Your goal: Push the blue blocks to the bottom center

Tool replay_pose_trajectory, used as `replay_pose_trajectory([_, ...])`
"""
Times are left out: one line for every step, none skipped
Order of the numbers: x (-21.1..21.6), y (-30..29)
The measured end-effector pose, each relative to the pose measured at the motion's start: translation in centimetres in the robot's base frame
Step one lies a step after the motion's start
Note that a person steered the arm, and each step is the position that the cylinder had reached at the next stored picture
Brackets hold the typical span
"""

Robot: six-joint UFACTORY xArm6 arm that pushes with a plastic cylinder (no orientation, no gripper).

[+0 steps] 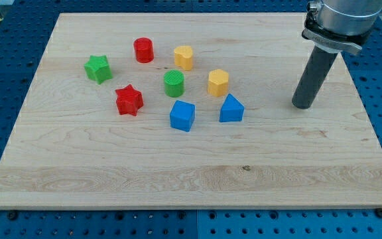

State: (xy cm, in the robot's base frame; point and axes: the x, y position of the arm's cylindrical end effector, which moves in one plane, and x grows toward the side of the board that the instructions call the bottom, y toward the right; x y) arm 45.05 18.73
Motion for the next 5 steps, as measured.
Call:
replay_pose_trajectory([0.0,0.0])
replay_pose_trajectory([-1.0,-1.8])
replay_pose_trajectory([-1.6,-6.8])
replay_pose_trajectory([-1.6,-11.2])
replay_pose_trajectory([-1.5,-12.2])
